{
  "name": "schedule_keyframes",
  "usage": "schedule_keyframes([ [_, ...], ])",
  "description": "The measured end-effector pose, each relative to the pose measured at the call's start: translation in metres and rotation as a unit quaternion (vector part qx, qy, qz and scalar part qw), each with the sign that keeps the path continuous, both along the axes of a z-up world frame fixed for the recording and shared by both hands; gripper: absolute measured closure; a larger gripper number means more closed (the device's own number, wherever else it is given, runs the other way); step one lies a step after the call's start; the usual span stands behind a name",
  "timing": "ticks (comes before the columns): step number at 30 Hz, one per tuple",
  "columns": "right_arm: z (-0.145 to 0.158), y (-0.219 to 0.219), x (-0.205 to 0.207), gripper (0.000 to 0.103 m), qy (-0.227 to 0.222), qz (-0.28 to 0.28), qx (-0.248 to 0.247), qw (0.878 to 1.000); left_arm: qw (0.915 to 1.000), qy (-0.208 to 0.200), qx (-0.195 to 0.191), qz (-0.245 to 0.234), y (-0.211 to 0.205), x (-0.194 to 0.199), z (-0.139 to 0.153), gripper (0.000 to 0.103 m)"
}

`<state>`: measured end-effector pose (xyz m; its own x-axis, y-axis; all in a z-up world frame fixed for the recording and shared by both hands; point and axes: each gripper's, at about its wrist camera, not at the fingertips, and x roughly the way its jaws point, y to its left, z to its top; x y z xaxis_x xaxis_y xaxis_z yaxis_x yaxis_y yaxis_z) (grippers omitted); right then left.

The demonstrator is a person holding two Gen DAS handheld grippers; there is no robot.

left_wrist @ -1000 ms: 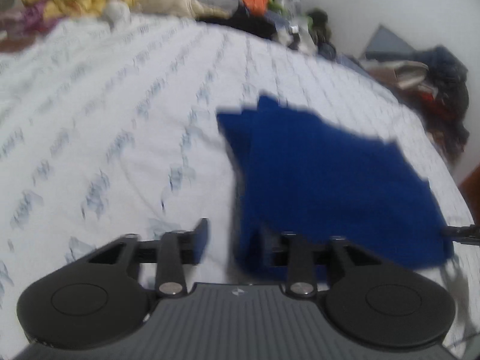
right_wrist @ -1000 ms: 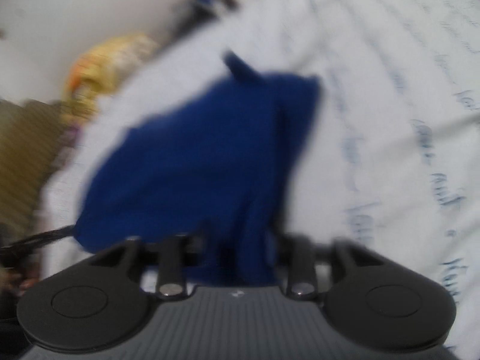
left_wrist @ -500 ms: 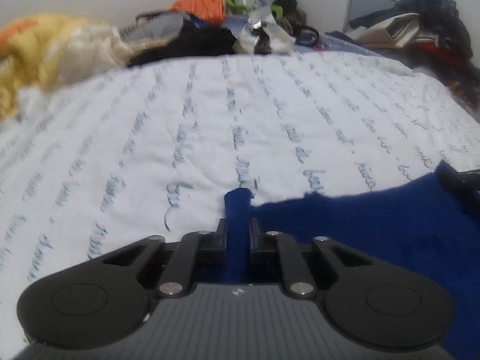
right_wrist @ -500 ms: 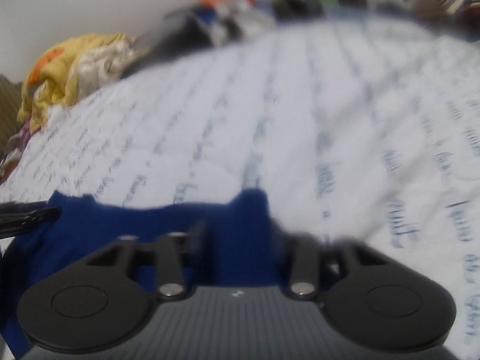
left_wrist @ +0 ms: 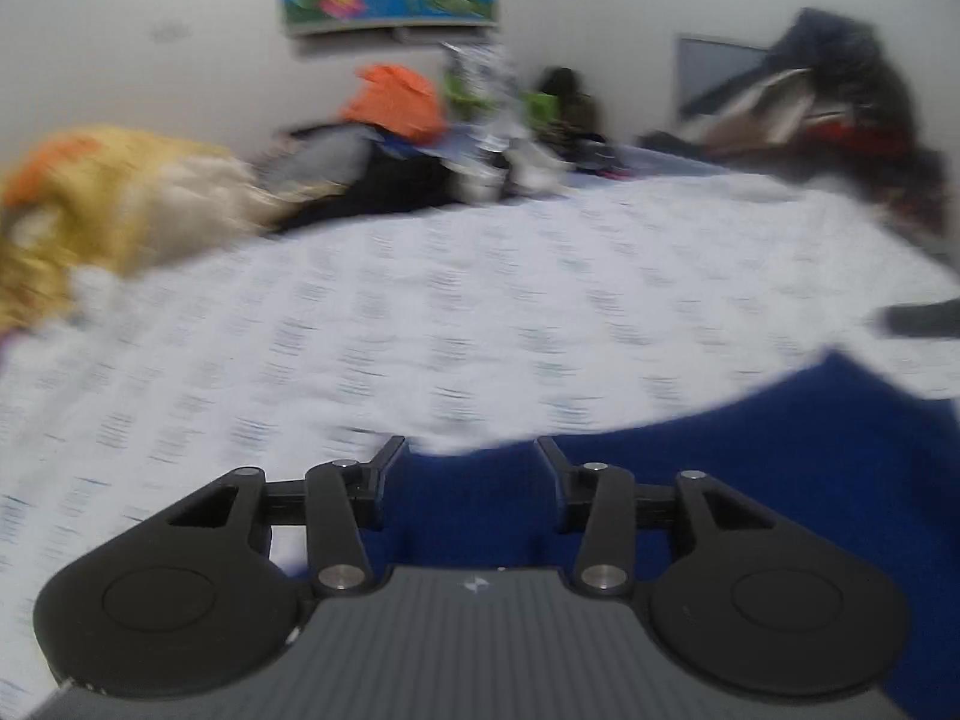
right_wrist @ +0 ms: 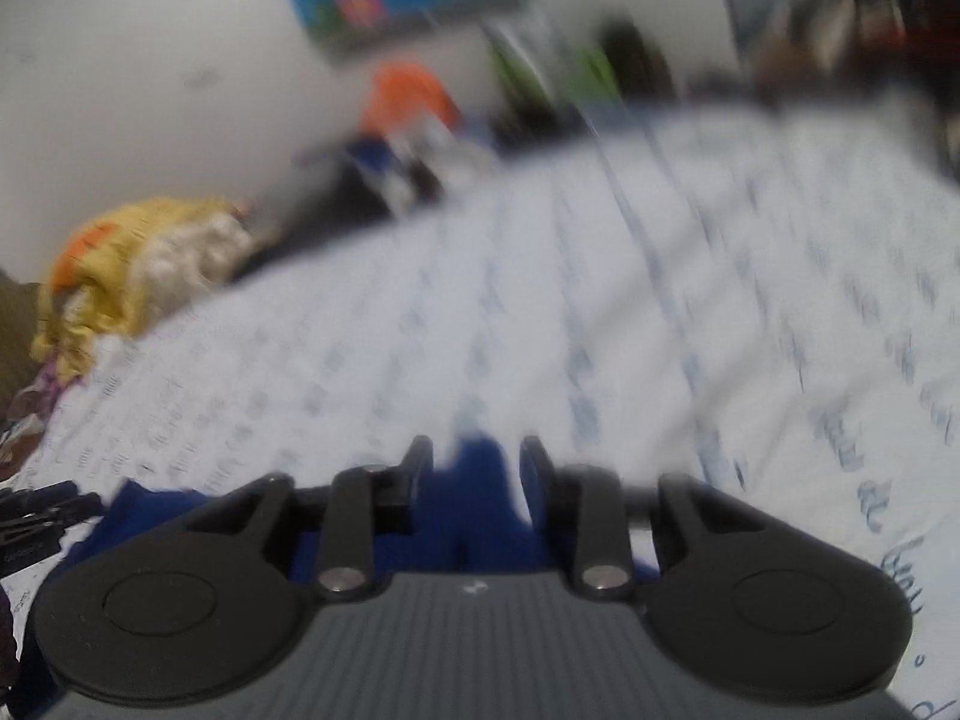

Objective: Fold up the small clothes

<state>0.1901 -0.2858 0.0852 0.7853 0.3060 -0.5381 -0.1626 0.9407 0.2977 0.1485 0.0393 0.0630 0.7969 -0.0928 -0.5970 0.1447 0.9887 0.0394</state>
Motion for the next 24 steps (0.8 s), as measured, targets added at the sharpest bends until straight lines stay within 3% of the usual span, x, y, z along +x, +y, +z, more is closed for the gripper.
schedule_keyframes([
  [1, 0.004, 0.013, -0.005, 0.064, -0.01, 0.023, -0.011, 1.0, 0.9997, 0.022, -0.006, -0.012, -0.009, 0.006, -0.007, 0.056],
  [3, -0.002, 0.04, 0.0, 0.059, 0.012, 0.065, -0.031, 0.997, 0.9984, 0.056, 0.01, -0.001, -0.016, 0.019, -0.029, 0.054],
  [4, -0.012, 0.049, 0.005, 0.059, 0.03, 0.071, -0.041, 0.996, 0.9987, 0.048, 0.013, 0.008, -0.012, 0.02, -0.038, 0.05],
  [5, -0.025, 0.053, 0.01, 0.06, 0.045, 0.066, -0.062, 0.995, 0.9994, 0.034, 0.01, 0.004, -0.003, 0.018, -0.042, 0.04],
  [6, -0.041, 0.051, 0.014, 0.06, 0.06, 0.055, -0.094, 0.992, 0.9997, 0.021, 0.013, -0.004, 0.006, 0.014, -0.045, 0.038],
  [7, -0.048, 0.042, 0.005, 0.061, 0.018, 0.063, -0.097, 0.993, 0.9997, 0.011, 0.015, -0.015, 0.013, 0.009, -0.047, 0.038],
  [8, -0.052, 0.031, -0.001, 0.061, 0.009, 0.062, -0.093, 0.994, 0.9997, 0.009, 0.012, -0.019, 0.018, 0.007, -0.047, 0.038],
  [9, -0.052, 0.018, -0.002, 0.061, 0.016, 0.051, -0.057, 0.997, 0.9998, 0.009, 0.009, -0.017, 0.02, 0.009, -0.047, 0.038],
  [11, -0.052, 0.007, 0.0, 0.061, 0.017, 0.041, -0.025, 0.999, 0.9994, 0.001, 0.035, -0.007, 0.011, 0.011, -0.047, 0.032],
  [12, -0.051, 0.012, 0.0, 0.06, 0.015, 0.043, -0.043, 0.998, 0.9981, -0.006, 0.06, 0.007, 0.004, 0.009, -0.046, 0.026],
  [14, -0.048, 0.029, -0.002, 0.06, 0.012, 0.048, -0.097, 0.994, 0.9943, -0.017, 0.1, 0.03, -0.005, -0.006, -0.038, 0.028],
  [16, -0.035, 0.037, -0.013, 0.058, 0.031, 0.03, -0.111, 0.993, 0.9959, -0.03, 0.084, 0.014, -0.011, -0.038, -0.025, 0.022],
  [17, -0.026, 0.038, -0.025, 0.057, 0.034, 0.025, -0.098, 0.994, 0.9972, -0.037, 0.065, 0.001, -0.013, -0.054, -0.021, 0.012],
  [18, -0.018, 0.039, -0.04, 0.049, 0.023, 0.035, -0.085, 0.996, 0.9979, -0.035, 0.053, -0.012, -0.017, -0.067, -0.021, 0.004],
  [19, -0.013, 0.043, -0.054, 0.042, 0.01, 0.05, -0.083, 0.995, 0.9981, -0.021, 0.053, -0.025, -0.021, -0.073, -0.027, 0.005],
  [20, -0.013, 0.049, -0.064, 0.028, 0.007, 0.062, -0.093, 0.994, 0.9976, 0.006, 0.061, -0.032, -0.023, -0.074, -0.038, 0.005],
  [22, -0.033, 0.059, -0.074, 0.027, 0.041, 0.083, -0.137, 0.986, 0.9988, 0.006, 0.04, -0.026, -0.006, -0.08, -0.05, 0.0],
  [24, -0.047, 0.054, -0.094, 0.027, -0.004, 0.104, -0.171, 0.98, 0.9992, 0.018, 0.034, -0.011, 0.016, -0.079, -0.048, 0.0],
])
